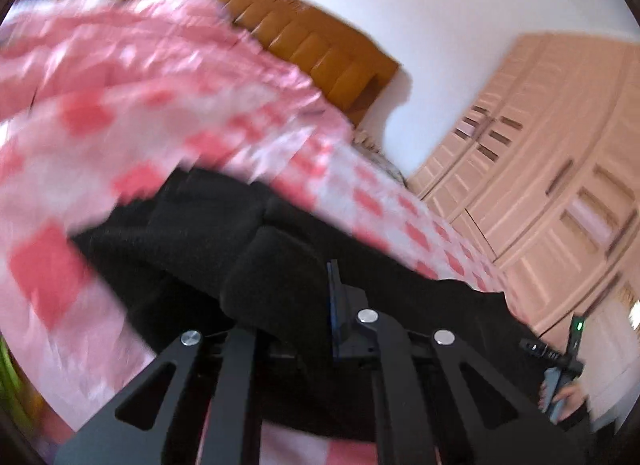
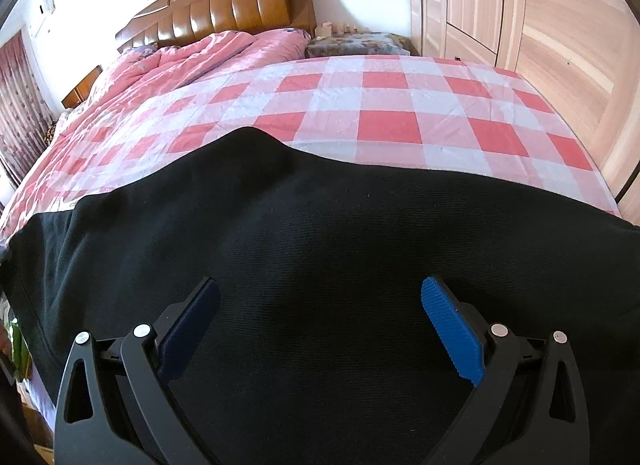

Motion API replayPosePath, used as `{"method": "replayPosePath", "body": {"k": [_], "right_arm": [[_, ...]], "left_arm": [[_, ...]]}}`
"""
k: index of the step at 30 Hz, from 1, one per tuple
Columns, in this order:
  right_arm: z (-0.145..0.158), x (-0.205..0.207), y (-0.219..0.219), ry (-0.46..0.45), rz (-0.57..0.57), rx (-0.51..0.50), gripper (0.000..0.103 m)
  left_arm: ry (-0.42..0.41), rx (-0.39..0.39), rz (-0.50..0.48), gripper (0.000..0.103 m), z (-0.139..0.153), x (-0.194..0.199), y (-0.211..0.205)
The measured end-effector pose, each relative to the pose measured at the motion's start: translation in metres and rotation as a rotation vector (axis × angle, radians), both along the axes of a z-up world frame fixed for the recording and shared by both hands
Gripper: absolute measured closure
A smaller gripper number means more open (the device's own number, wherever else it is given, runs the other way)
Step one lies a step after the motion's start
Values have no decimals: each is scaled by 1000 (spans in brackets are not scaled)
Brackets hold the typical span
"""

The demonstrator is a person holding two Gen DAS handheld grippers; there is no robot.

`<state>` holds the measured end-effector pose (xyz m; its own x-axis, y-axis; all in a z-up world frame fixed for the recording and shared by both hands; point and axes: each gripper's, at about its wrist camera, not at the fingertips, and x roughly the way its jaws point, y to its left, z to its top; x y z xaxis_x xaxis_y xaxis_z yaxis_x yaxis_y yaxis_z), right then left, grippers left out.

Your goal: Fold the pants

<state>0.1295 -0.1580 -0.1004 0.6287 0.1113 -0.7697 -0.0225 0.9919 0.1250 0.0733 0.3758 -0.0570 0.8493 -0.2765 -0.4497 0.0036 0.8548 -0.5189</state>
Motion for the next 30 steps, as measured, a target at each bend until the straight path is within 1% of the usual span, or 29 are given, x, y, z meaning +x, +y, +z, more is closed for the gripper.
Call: {"method": "replayPosePath", "body": {"k": [3, 5, 7, 8, 9, 10, 12, 13, 15, 16, 18, 19, 20, 21, 22, 23, 24, 26, 27, 28, 30], "right_arm": [[1, -1, -1, -3, 3, 6, 5], [1, -1, -2, -6, 2, 11, 5], [2, -1, -2, -9, -1, 13, 5], [2, -2, -2, -11, -2, 14, 5], [2, -2, -2, -13, -2, 14, 5], [2, -2, -2, -15, -2, 15, 5], [2, -3, -3, -15, 1, 21, 5], [2, -2, -3, -13, 2, 24, 5], [2, -1, -3, -7, 7, 26, 5], [1, 0, -3, -3, 9, 23, 5], [1, 0, -2, -1, 13, 18, 5], [1, 0, -1, 3, 20, 17, 5], [1, 0, 0, 13, 25, 12, 5], [3, 1, 2, 27, 27, -7, 5], [6, 1, 6, 23, 32, -25, 5], [11, -1, 11, 7, 48, -45, 5], [15, -2, 17, -6, 71, -65, 5], [26, -1, 38, -37, 145, -127, 5], [30, 1, 47, -49, 181, -146, 5], [34, 7, 61, -58, 234, -157, 5], [37, 17, 82, -57, 315, -146, 5]], "left_arm": [[-102, 20, -28, 95, 33, 0, -7], [-203, 32, -48, 95, 57, -5, -10], [-244, 47, -49, 95, 65, -8, -10], [-223, 50, -40, 95, 62, -6, -8], [-177, 58, -20, 95, 53, -2, -4], [-99, 61, 8, 95, 31, 2, 1], [-10, 49, 31, 94, 2, 2, 8], [55, 44, 44, 91, -20, 2, 11], [128, 34, 57, 79, -41, 1, 16], [152, 22, 57, 77, -48, -1, 19], [139, 3, 43, 59, -44, -9, 22], [137, 9, 40, 43, -38, -10, 23], [145, 38, 64, 28, -32, -14, 22], [163, 121, 142, 19, -20, -20, 19], [162, 187, 201, 8, -9, -26, 17], [134, 239, 232, 7, 1, -34, 12], [88, 293, 250, 7, 14, -44, 5], [39, 382, 299, 6, 31, -50, -7], [21, 398, 283, 6, 37, -49, -15], [9, 398, 220, 5, 40, -41, -27], [39, 390, 101, 4, 37, -16, -49]]}}
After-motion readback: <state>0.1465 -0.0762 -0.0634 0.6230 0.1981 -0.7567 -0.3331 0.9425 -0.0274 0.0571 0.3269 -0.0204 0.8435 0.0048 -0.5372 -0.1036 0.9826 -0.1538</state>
